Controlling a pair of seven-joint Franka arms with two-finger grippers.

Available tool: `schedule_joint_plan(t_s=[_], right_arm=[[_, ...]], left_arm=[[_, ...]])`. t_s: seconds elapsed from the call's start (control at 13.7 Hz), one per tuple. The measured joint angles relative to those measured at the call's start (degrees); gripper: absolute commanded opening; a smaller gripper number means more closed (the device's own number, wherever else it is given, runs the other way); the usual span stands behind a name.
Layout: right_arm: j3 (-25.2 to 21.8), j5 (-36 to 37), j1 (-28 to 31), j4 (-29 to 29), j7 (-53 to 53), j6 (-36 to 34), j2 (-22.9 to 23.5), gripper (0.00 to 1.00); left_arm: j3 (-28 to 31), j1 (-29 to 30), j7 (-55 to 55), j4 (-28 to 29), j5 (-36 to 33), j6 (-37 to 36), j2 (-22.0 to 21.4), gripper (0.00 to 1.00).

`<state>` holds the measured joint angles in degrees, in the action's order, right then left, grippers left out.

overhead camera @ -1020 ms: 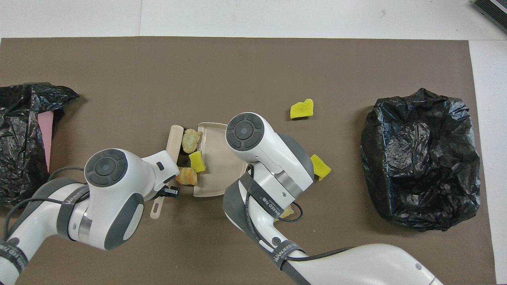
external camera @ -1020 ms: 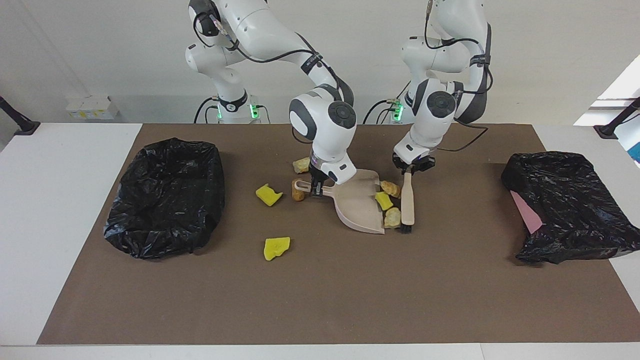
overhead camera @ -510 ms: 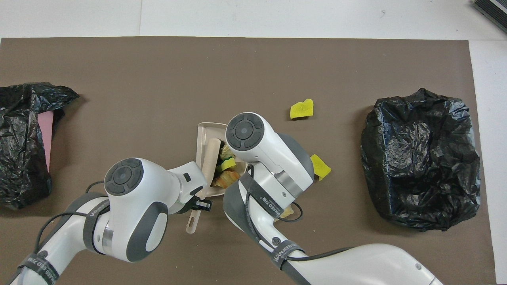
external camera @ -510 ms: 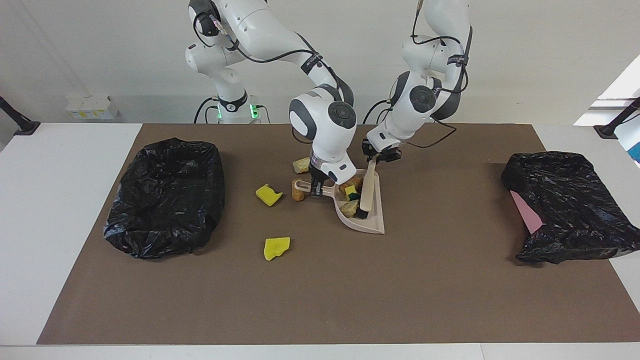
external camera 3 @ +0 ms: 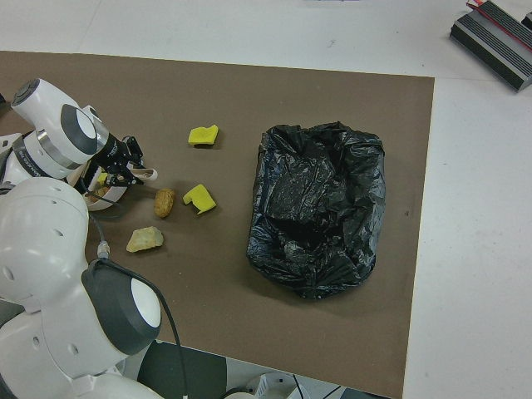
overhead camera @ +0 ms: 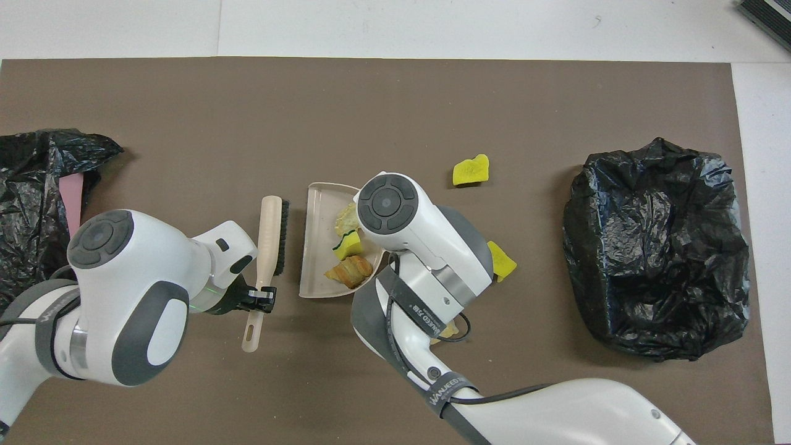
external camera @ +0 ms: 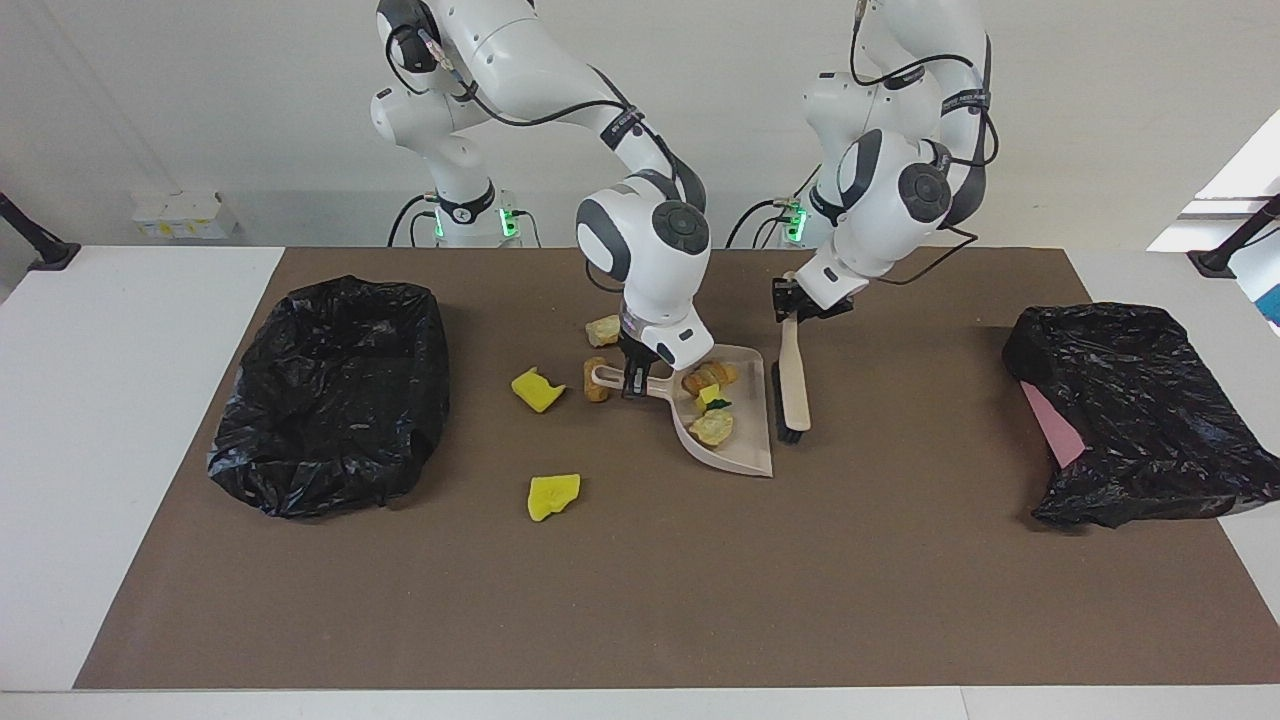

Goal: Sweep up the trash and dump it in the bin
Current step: 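Sweep the chunks into the dustpan with the left gripper's brush, then carry the loaded dustpan with the right gripper to the black bag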

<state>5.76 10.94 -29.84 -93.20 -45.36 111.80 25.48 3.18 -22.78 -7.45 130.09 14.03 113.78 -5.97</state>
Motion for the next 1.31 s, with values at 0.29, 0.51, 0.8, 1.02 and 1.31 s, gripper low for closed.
schedule_joint_plan(t_s=[0.29, 0.51, 0.8, 1.02, 1.31], right_arm=[[-0.1, 0.0, 1.6, 0.2, -0.1, 1.3, -0.9, 0.0], [-0.1, 0.0, 5.1, 0.1, -4.6, 0.6, -4.9, 0.0], [-0.2, 0.0, 11.9, -3.1, -12.8, -1.9, -12.9, 0.0], [-0.2, 0.0, 17.4, -7.3, -16.6, -2.7, -19.3, 0.0], [-0.4, 0.0, 25.9, -9.3, -19.4, -7.4, -25.8, 0.0]], left_arm=[[0.0, 1.7, -4.8, 0.3, -5.3, -2.7, -0.8, 0.0], [-0.3, 2.5, -4.8, 3.3, -5.6, -3.7, -2.8, 0.0], [-2.2, -2.7, -10.9, 7.2, -5.6, -3.8, -6.4, 0.0], [-2.7, -14.6, -23.9, 8.0, -5.6, -3.7, -8.0, 0.0], [-3.3, -25.5, -35.0, 8.3, -5.6, -2.5, -8.4, 0.0]])
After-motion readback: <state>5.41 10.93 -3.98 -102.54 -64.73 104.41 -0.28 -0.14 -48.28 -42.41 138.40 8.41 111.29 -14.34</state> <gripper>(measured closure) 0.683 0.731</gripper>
